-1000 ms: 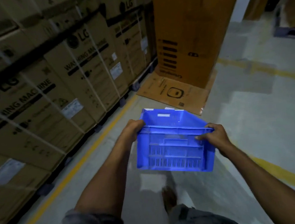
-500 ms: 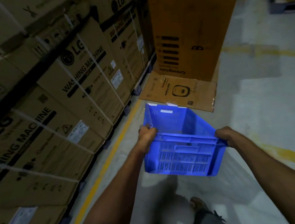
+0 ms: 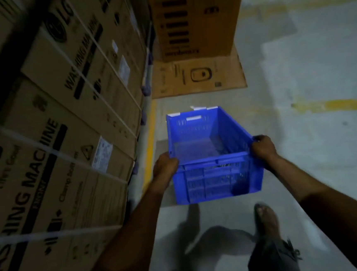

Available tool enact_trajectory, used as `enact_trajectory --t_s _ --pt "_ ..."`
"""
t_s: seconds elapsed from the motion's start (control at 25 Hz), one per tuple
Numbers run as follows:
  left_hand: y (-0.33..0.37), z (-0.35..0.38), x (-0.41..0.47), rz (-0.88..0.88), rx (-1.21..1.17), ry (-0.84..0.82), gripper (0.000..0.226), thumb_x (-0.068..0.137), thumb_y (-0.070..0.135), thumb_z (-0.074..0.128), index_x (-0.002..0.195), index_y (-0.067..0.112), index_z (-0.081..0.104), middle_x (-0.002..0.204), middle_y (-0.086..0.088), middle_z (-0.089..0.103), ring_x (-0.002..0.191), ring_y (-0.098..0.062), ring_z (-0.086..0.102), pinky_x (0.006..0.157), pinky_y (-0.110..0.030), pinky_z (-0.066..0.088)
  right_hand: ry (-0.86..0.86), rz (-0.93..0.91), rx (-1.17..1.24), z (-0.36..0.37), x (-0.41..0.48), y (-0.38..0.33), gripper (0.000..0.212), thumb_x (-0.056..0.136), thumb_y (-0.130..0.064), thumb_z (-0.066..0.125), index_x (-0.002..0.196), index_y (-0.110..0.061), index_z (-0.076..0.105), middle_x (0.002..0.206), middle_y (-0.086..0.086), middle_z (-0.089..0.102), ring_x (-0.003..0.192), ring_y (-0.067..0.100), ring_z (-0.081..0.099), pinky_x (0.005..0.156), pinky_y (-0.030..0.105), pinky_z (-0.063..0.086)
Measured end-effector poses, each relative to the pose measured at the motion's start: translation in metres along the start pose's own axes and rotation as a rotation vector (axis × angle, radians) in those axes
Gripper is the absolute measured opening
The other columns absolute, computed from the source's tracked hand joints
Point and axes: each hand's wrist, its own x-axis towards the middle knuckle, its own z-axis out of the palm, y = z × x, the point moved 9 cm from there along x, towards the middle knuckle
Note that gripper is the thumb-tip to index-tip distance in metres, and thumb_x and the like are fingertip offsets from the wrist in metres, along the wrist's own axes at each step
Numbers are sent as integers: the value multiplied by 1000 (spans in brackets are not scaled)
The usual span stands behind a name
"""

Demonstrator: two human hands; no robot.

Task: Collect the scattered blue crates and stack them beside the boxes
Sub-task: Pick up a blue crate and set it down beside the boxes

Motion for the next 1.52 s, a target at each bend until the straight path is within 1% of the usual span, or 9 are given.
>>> enact_trajectory --t_s 0.12,0.36,0.52,0.68,0.88,1.04,1.16,1.32,1.52 --pt "-63 -6 25 16 -40 40 55 60 29 43 108 18 67 106 -16 71 94 -35 67 77 -36 53 55 42 37 57 -25 24 50 81 -8 53 131 -7 60 125 21 66 117 38 61 99 40 46" --pt "-160 51 141 99 -63 112 53 69 22 49 119 20 66 109 -14 71 95 -34 68 79 -39 55 120 -30 63 173 39 82 58 76 -14 50 133 -10 57 128 19 64 118 37 60 99 41 46" --pt "-210 104 241 197 -53 167 48 78 15 53 124 23 64 113 -11 71 98 -34 68 82 -42 58 211 -120 108 248 112 120 75 60 -20 41 133 -13 58 128 16 64 117 36 60 100 41 47" --pt "-250 145 326 293 0 217 42 85 11 54 124 20 63 109 -13 71 92 -35 68 74 -41 55 277 -207 125 313 179 156 59 76 -7 49 134 -14 56 129 16 64 119 36 59 100 40 46" --pt "-274 170 397 398 21 318 36 91 13 54 126 15 61 113 -14 68 92 -34 64 71 -35 46 321 -292 156 369 248 179 57 80 -2 48 135 -13 54 131 15 62 118 36 58 98 40 47" --pt "-288 188 434 474 135 343 41 96 22 52 136 12 52 126 -19 64 110 -42 62 87 -44 51 278 -405 20 406 278 189 56 88 -6 48 144 -11 45 137 17 59 123 37 56 100 40 44" --pt "-293 192 438 480 174 402 43 97 22 49 139 11 48 125 -22 61 110 -44 61 87 -46 50 305 -456 -35 413 281 192 51 99 -29 45 147 -13 42 135 17 60 122 37 57 97 38 45" --pt "-289 191 434 452 216 389 47 100 18 46 145 7 40 131 -24 56 114 -44 57 87 -47 48 323 -582 -206 427 263 193 66 99 -54 39 152 -15 31 148 15 44 131 33 48 102 43 43" --pt "-290 196 432 404 285 396 55 102 16 41 154 8 25 136 -24 51 120 -44 53 91 -49 47 332 -550 -266 428 272 189 65 97 -39 43 154 -14 26 148 19 38 126 40 49 98 46 44"
